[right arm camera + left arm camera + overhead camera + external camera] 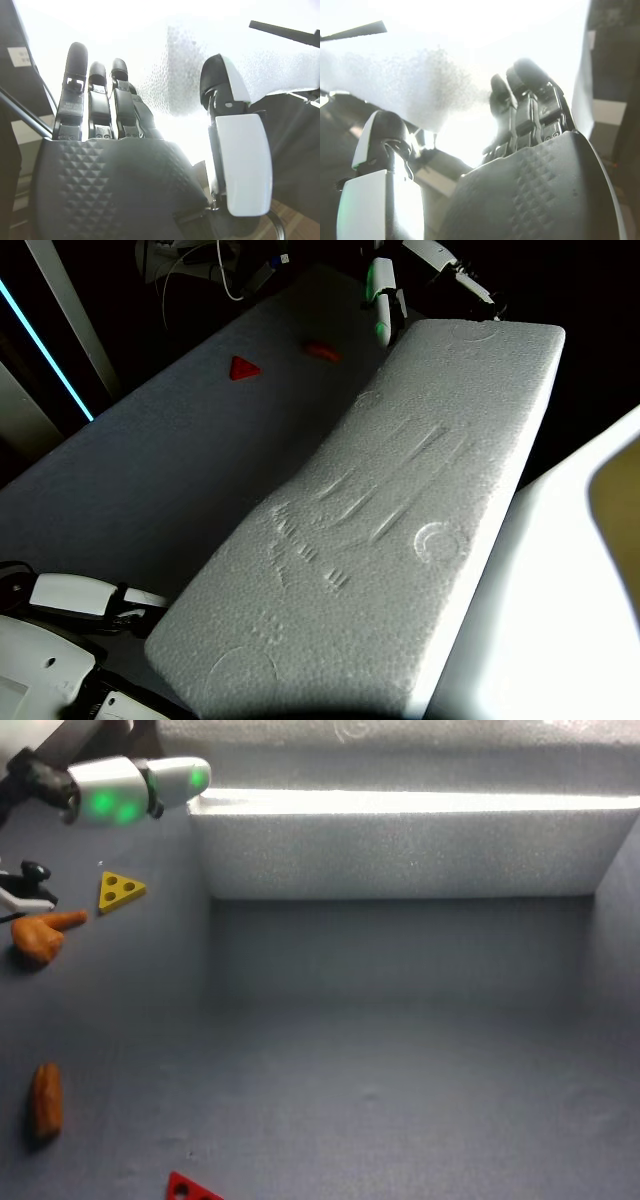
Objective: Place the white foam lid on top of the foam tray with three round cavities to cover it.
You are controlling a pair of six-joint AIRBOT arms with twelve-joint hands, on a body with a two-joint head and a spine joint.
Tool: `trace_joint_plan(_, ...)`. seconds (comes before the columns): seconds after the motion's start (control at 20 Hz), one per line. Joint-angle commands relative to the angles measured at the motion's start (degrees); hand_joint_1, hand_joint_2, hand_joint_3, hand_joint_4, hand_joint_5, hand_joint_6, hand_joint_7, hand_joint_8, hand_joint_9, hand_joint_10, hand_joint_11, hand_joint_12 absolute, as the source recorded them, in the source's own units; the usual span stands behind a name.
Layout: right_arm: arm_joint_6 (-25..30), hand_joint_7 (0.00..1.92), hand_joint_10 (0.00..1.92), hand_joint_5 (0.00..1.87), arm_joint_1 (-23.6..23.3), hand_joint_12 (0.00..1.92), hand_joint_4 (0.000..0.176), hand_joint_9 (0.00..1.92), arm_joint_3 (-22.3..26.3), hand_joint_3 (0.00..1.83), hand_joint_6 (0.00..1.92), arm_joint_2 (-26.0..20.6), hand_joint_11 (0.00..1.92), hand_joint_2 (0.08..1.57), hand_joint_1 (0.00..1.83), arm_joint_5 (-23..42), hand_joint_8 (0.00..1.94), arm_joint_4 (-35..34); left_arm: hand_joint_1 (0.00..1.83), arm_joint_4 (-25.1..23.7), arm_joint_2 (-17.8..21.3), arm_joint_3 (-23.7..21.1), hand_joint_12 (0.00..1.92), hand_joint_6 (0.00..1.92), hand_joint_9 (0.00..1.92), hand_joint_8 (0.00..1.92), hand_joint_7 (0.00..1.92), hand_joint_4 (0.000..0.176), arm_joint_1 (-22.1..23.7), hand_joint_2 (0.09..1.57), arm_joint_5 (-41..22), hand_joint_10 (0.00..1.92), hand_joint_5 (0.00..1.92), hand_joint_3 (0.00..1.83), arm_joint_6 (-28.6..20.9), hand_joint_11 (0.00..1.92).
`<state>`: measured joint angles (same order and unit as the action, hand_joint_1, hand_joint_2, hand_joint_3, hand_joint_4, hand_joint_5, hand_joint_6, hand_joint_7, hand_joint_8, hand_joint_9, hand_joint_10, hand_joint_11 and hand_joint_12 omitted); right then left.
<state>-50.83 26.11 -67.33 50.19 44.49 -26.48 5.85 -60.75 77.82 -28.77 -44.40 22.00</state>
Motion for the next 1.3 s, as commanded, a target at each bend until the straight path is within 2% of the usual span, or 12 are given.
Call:
trace_joint_plan(0.0,0.19,0.06,0.15,0.06,-1.21,0.9,0.0,0.0,0.42,0.0,0.03,1.01,0.0,1.22,0.67,4.35,0.0,8.26,0.58,-7.6,-1.92,-0.66,1.42,0.37,0.0,0.01,0.08,0.0,1.25,1.14,-5.69,0.18,0.17,0.0,-0.75,0.0)
trace_joint_plan(0.15,0.02,0.14,0.23,0.08,-3.1,0.9,0.0,0.0,-2.12,0.0,0.01,2.95,0.0,1.19,0.65,1.26,0.0,7.82,0.56,-6.96,-3.84,1.68,1.4,0.33,0.08,0.01,0.09,0.0,2.84,1.17,-3.27,0.16,0.17,0.0,-0.73,0.0)
trace_joint_plan(0.25,0.01,0.06,0.1,0.02,-3.64,0.67,0.0,0.0,-3.62,0.0,0.0,4.04,0.0,1.16,0.67,-0.61,0.0,7.37,0.53,-6.54,-4.74,2.99,1.53,0.59,0.03,0.01,0.15,0.01,3.18,1.16,-1.7,0.4,0.08,0.0,-0.72,0.0)
trace_joint_plan(0.35,0.01,0.1,0.13,0.03,-3.64,0.84,0.0,0.05,-4.23,0.0,0.01,4.41,0.0,1.15,0.67,-1.47,0.01,6.95,0.53,-6.02,-5.22,3.56,1.61,0.66,0.01,0.01,0.17,0.01,2.79,1.15,-1.38,0.57,0.06,0.0,-1.02,0.0)
trace_joint_plan(0.4,0.02,0.28,0.37,0.14,-3.64,1.37,0.0,0.13,-4.27,0.0,0.04,4.43,0.0,1.16,0.67,-1.68,0.04,6.71,0.5,-5.82,-5.21,3.45,1.55,0.66,0.0,0.01,0.18,0.0,2.48,1.15,-1.56,0.47,0.05,0.0,-1.18,0.0)
trace_joint_plan(0.5,0.02,0.26,0.53,0.13,-3.63,1.35,0.0,0.01,-4.28,0.0,0.03,4.44,0.0,1.17,0.67,-1.88,0.01,6.21,0.49,-5.58,-5.1,3.38,1.41,0.64,0.0,0.01,0.16,0.002,2.09,1.16,-1.63,0.31,0.04,0.0,-1.3,0.0)
trace_joint_plan(0.65,0.03,0.14,0.43,0.01,-3.63,1.33,0.0,0.0,-5.03,0.0,0.0,5.06,0.0,1.18,0.62,-3.04,0.0,6.08,0.5,-4.61,-4.94,3.58,1.46,0.52,0.0,0.01,0.17,0.0,1.47,1.18,-1.63,0.41,0.09,0.0,-1.25,0.0)
trace_joint_plan(0.7,0.03,0.14,0.41,0.01,-3.63,1.37,0.0,0.0,-5.23,0.0,0.0,5.22,0.0,1.17,0.63,-3.31,0.0,6.08,0.45,-4.41,-4.96,3.69,1.34,0.46,0.0,0.0,0.11,0.0,1.54,1.18,-1.23,0.31,0.08,0.0,-0.93,0.0)
trace_joint_plan(0.8,0.03,0.28,0.76,0.16,-3.63,1.73,0.0,0.0,-5.88,0.0,0.12,5.7,0.0,1.2,0.68,-4.07,0.07,5.81,0.44,-3.61,-5.37,4.43,1.28,0.39,0.05,0.01,0.11,0.0,1.66,1.18,-0.15,0.21,0.11,0.0,-0.49,0.0)
trace_joint_plan(1.0,0.02,0.02,0.16,0.0,-3.64,1.42,0.0,0.0,-7.54,0.0,0.01,6.95,0.0,1.21,0.59,-6.04,0.0,5.71,0.44,-1.9,-6.65,6.24,1.35,0.2,0.06,0.0,0.09,0.0,1.25,1.17,1.43,0.2,0.14,0.0,-0.38,0.0)
trace_joint_plan(1.1,0.02,0.01,0.05,0.0,-3.65,1.08,0.0,0.0,-8.03,0.0,0.0,7.36,0.0,1.21,0.6,-6.62,0.0,5.69,0.41,-1.19,-6.95,6.66,1.26,0.09,0.01,0.0,0.05,0.0,0.95,1.17,1.78,0.17,0.14,0.0,-0.3,0.0)
trace_joint_plan(1.25,0.02,0.03,0.09,0.0,-3.72,1.16,0.0,0.04,-8.35,0.0,0.0,7.54,0.0,1.19,0.6,-7.08,0.01,5.69,0.41,-0.07,-7.5,7.54,0.97,0.01,0.01,0.0,0.01,0.002,0.34,1.17,3.14,0.05,0.09,0.0,0.09,0.0)
